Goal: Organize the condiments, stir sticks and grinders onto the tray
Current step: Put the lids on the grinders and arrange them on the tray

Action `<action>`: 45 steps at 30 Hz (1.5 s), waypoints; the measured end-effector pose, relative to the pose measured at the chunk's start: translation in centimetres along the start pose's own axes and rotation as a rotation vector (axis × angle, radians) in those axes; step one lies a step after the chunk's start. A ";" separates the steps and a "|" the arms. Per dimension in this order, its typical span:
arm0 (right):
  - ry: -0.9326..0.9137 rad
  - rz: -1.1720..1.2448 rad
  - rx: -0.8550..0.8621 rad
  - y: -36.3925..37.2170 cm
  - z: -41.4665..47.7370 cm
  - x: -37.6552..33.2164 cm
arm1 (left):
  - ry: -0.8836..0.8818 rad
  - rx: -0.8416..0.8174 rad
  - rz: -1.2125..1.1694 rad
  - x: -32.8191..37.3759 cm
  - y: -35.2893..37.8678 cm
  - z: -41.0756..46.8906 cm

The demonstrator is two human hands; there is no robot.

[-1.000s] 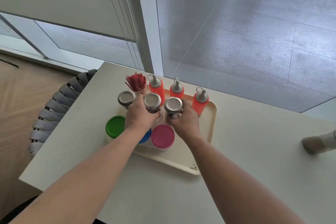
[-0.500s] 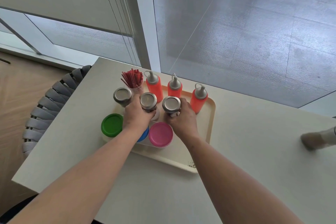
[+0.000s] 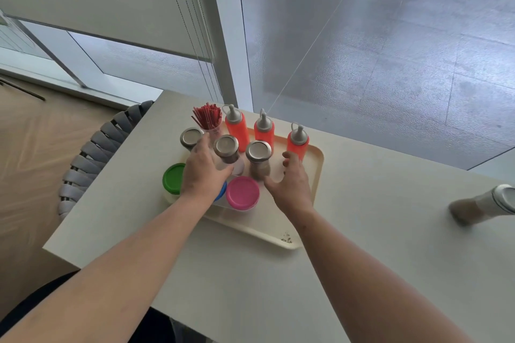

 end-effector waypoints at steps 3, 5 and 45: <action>-0.025 0.004 0.026 -2.0 -1.1 0.5 | 0.072 0.056 0.034 1.4 -0.7 -1.6; -0.032 0.022 0.033 -3.4 -1.8 1.0 | 0.107 0.084 0.040 2.6 -0.5 -2.7; 0.245 0.025 0.307 -38.7 0.1 25.1 | 0.408 -0.712 -0.168 35.6 32.1 -15.4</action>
Point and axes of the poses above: each hand's wrist, its own z-axis towards the middle knuckle, its own y-axis out of the palm, x = y × z, the point moved 2 cm from there along z, towards the middle knuckle, and after that the axes turned 4 degrees about x, right-handed, at the moved point
